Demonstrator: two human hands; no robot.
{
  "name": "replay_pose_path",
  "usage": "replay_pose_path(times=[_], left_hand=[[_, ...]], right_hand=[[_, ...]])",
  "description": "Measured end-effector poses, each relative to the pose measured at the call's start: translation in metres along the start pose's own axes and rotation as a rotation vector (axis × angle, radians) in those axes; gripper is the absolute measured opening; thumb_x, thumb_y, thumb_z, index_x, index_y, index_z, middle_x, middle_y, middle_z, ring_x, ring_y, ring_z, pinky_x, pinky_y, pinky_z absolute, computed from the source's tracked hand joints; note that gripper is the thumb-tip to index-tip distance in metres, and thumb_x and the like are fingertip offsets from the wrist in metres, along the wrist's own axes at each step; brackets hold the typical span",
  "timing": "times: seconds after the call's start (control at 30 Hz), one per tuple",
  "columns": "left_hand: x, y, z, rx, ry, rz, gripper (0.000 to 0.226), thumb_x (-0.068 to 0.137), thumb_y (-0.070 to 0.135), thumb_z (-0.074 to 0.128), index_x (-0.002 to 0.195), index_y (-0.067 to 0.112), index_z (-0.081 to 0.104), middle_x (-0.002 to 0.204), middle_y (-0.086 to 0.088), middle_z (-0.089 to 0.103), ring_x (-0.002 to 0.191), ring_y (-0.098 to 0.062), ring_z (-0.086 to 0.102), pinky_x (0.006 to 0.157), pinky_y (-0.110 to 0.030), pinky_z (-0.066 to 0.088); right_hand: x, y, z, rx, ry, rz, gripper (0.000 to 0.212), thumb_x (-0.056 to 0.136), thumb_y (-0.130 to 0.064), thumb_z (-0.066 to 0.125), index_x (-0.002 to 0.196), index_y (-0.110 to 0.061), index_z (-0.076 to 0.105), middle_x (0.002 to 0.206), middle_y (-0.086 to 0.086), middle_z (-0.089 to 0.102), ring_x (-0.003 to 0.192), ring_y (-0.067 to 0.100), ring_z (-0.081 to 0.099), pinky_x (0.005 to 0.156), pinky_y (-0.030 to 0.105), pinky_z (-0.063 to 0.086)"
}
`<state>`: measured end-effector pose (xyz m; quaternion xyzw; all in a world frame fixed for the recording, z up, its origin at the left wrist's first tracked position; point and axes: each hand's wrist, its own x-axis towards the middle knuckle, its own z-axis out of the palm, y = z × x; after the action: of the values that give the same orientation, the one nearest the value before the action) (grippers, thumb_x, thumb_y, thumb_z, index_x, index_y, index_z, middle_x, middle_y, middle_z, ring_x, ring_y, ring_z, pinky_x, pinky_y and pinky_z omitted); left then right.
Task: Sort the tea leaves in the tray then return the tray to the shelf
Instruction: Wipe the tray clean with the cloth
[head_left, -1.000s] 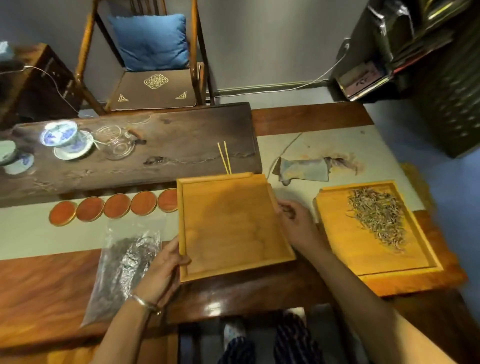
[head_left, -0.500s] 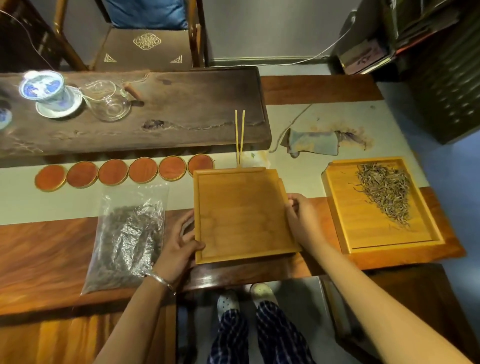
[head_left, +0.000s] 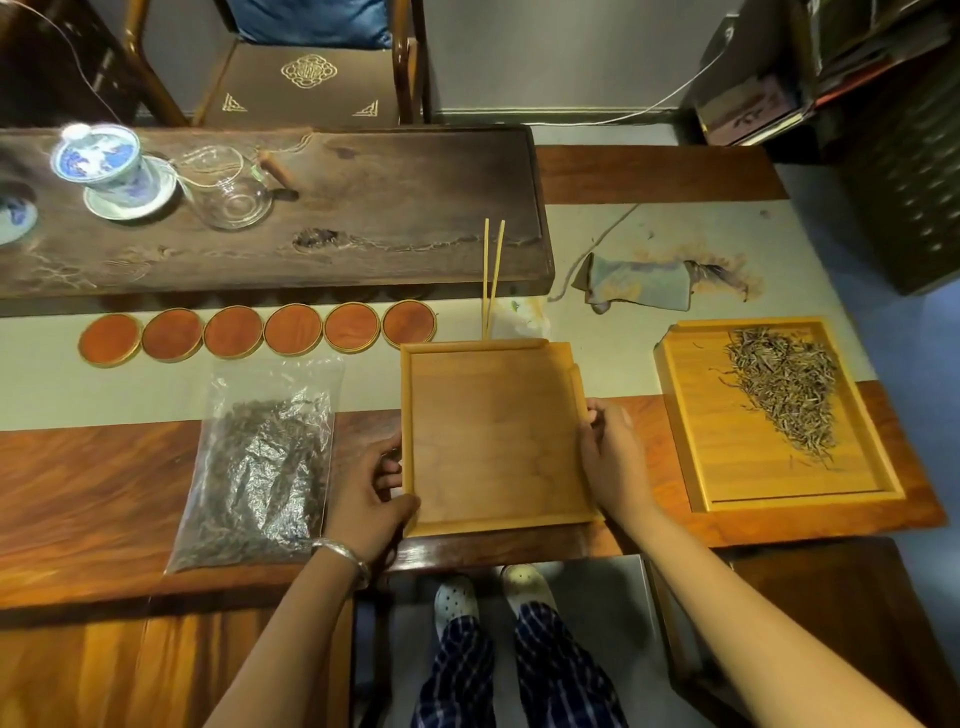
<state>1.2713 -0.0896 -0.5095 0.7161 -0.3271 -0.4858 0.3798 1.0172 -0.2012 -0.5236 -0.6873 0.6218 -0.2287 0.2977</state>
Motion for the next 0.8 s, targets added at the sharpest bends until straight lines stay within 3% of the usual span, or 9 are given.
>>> replay_pose_path(times=[0.17,0.37,0.57,0.7,0.8], left_hand=[[-0.006,-0.001,0.011,0.077,0.026,0.007,0.069,0.07,-0.015,0.064,0.123,0.027,0.048,0.09,-0.008,0.057,0.071,-0.012,0.056,0.056,-0.01,0.048],[-0.008,-0.003,0.012,0.14,0.001,-0.011,0.068,0.071,-0.011,0.065,0.128,0.022,0.049,0.095,-0.011,0.059,0.069,-0.013,0.058,0.055,-0.016,0.052],[-0.009,-0.001,0.006,0.206,-0.028,0.036,0.07,0.075,0.0,0.07,0.133,0.028,0.041,0.094,-0.002,0.058,0.064,-0.001,0.057,0.059,-0.01,0.048],[-0.013,0.007,-0.025,0.255,0.227,0.152,0.054,0.081,0.008,0.068,0.126,0.029,0.048,0.097,0.008,0.06,0.075,0.004,0.059,0.061,-0.003,0.043],[-0.017,0.005,-0.071,0.368,0.534,0.2,0.048,0.082,0.013,0.067,0.127,0.023,0.051,0.103,0.008,0.056,0.08,-0.002,0.053,0.07,-0.018,0.044]], right_hand=[[0.0,0.004,-0.003,-0.038,-0.018,0.046,0.027,0.095,-0.007,0.05,0.121,-0.006,0.054,0.108,0.011,0.057,0.094,0.021,0.057,0.077,0.024,0.045],[-0.007,0.006,-0.005,-0.03,0.008,0.015,0.026,0.095,-0.008,0.05,0.12,-0.012,0.053,0.105,0.004,0.054,0.094,0.018,0.055,0.08,0.031,0.05],[-0.005,-0.001,-0.004,-0.039,0.011,0.072,0.02,0.095,-0.015,0.05,0.114,-0.012,0.054,0.099,0.001,0.051,0.092,0.019,0.055,0.073,0.024,0.041],[-0.008,-0.027,-0.006,-0.066,0.113,0.059,0.029,0.094,-0.02,0.053,0.119,-0.005,0.053,0.105,0.007,0.053,0.101,0.022,0.052,0.085,0.032,0.045],[-0.01,-0.069,0.006,-0.025,0.061,-0.119,0.029,0.093,-0.014,0.053,0.12,-0.003,0.054,0.112,0.009,0.057,0.104,0.02,0.053,0.089,0.024,0.043]])
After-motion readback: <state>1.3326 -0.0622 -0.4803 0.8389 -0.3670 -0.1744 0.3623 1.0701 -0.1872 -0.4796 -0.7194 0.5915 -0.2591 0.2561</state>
